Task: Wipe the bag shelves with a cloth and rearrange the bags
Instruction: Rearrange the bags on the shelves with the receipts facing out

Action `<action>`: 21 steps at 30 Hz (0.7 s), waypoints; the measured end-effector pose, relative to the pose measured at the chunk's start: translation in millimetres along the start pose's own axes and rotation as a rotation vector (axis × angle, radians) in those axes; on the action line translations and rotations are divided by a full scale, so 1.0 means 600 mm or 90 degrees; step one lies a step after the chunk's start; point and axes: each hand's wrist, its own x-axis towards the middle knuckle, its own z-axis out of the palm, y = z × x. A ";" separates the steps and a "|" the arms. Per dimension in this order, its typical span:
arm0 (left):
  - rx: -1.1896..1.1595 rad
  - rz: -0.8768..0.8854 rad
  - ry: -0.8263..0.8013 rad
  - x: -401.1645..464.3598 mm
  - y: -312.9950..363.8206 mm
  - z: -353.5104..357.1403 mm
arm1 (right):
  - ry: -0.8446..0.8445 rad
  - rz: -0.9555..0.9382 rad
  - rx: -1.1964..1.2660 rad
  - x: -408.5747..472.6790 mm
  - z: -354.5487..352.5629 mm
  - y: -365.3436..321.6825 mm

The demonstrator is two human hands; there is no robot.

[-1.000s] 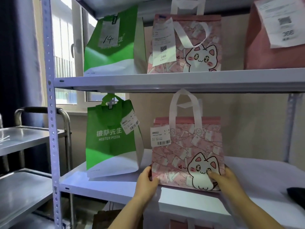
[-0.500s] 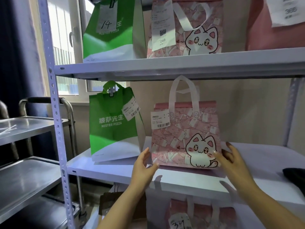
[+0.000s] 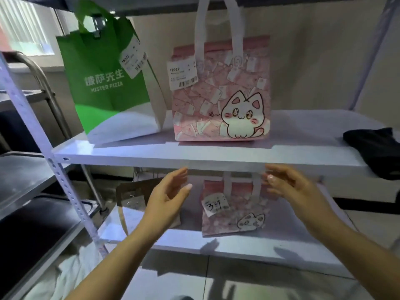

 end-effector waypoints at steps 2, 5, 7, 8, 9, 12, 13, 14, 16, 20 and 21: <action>0.013 -0.042 -0.015 -0.017 -0.031 0.009 | -0.017 0.047 -0.002 -0.014 0.007 0.038; 0.048 -0.109 -0.017 -0.035 -0.071 0.022 | -0.030 0.121 -0.012 -0.026 0.013 0.098; 0.075 -0.150 -0.018 -0.044 -0.094 0.028 | -0.016 0.166 -0.002 -0.026 0.017 0.135; 0.095 -0.165 -0.020 -0.049 -0.106 0.031 | 0.003 0.190 0.006 -0.022 0.017 0.154; 0.121 -0.179 -0.026 -0.053 -0.117 0.033 | 0.033 0.213 0.010 -0.015 0.015 0.173; 0.166 -0.210 -0.045 -0.060 -0.144 0.044 | 0.113 0.263 0.014 0.008 0.010 0.223; 0.168 -0.219 -0.047 -0.060 -0.151 0.050 | 0.136 0.275 0.015 0.014 0.010 0.232; 0.167 -0.229 -0.050 -0.058 -0.156 0.056 | 0.156 0.285 0.014 0.019 0.010 0.240; 0.159 -0.251 -0.056 -0.050 -0.168 0.070 | 0.184 0.303 0.011 0.030 0.006 0.257; 0.149 -0.287 -0.075 -0.031 -0.171 0.096 | 0.172 0.341 0.001 0.059 -0.004 0.265; 0.150 -0.292 -0.081 -0.025 -0.167 0.102 | 0.161 0.350 0.001 0.066 -0.004 0.259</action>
